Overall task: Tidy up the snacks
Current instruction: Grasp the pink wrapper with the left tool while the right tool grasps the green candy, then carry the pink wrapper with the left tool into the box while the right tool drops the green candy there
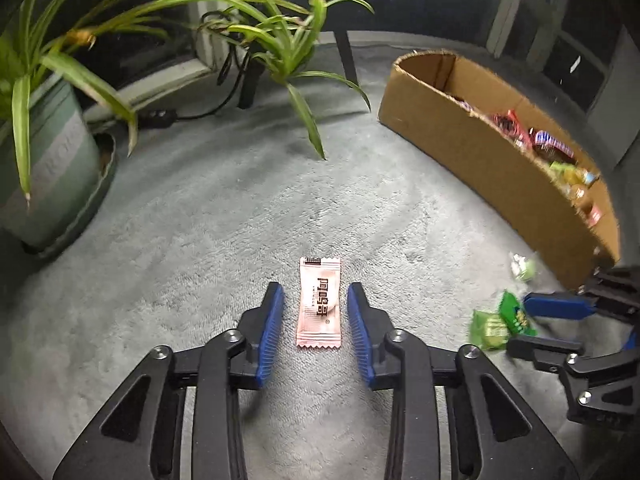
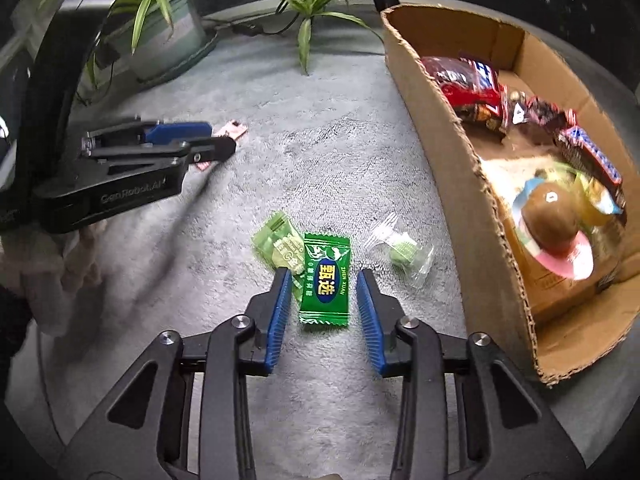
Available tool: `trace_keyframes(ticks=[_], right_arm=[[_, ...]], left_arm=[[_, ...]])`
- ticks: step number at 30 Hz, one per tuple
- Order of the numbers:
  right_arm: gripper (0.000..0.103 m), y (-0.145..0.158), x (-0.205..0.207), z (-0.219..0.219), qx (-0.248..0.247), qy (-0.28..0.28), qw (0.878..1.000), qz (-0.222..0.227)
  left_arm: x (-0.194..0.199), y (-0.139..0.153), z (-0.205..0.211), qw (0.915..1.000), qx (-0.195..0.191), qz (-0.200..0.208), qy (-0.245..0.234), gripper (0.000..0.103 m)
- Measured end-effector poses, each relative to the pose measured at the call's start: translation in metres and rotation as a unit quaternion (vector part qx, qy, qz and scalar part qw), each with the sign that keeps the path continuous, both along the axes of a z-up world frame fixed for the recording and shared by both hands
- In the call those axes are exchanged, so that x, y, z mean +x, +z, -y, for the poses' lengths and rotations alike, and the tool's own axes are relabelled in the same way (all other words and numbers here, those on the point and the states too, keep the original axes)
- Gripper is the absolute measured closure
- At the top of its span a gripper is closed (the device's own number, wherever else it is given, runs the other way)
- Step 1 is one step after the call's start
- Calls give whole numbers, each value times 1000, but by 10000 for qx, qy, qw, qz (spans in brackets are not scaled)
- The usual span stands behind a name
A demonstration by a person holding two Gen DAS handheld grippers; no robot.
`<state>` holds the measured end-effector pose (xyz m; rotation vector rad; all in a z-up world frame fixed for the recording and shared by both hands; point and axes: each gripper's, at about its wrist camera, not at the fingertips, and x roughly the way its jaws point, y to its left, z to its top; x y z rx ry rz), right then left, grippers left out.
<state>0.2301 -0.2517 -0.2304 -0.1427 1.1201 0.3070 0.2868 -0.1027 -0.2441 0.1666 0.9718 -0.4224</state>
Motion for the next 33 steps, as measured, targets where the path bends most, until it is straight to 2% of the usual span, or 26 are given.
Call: trace_keyframes(ticks=[3, 8, 11, 13, 20, 27, 33], right_arm=[[79, 0, 1, 2, 5, 61, 10000, -8], [81, 0, 1, 8, 150, -6, 9999, -40], [81, 2, -2, 14, 440, -50, 9990, -93], [81, 3, -5, 14, 466, -37, 9989, -80], [81, 20, -14, 18, 754, 46, 9971, 50], [81, 55, -25, 40, 1094, 57, 9934, 344], [81, 86, -26, 77, 1169, -123, 9906, 698]], left_arm=[[-2, 0, -3, 10000, 28, 33, 38, 85], [-4, 0, -12, 9998, -103, 12, 139, 85], [-7, 2, -23, 9986, -416, -67, 305, 86], [-11, 4, -28, 9978, -539, -87, 362, 86], [-28, 22, -34, 9959, -796, 29, 435, 86], [-41, 52, -18, 9930, -1110, 210, 351, 86], [-39, 75, 21, 9888, -1450, 324, 159, 86]])
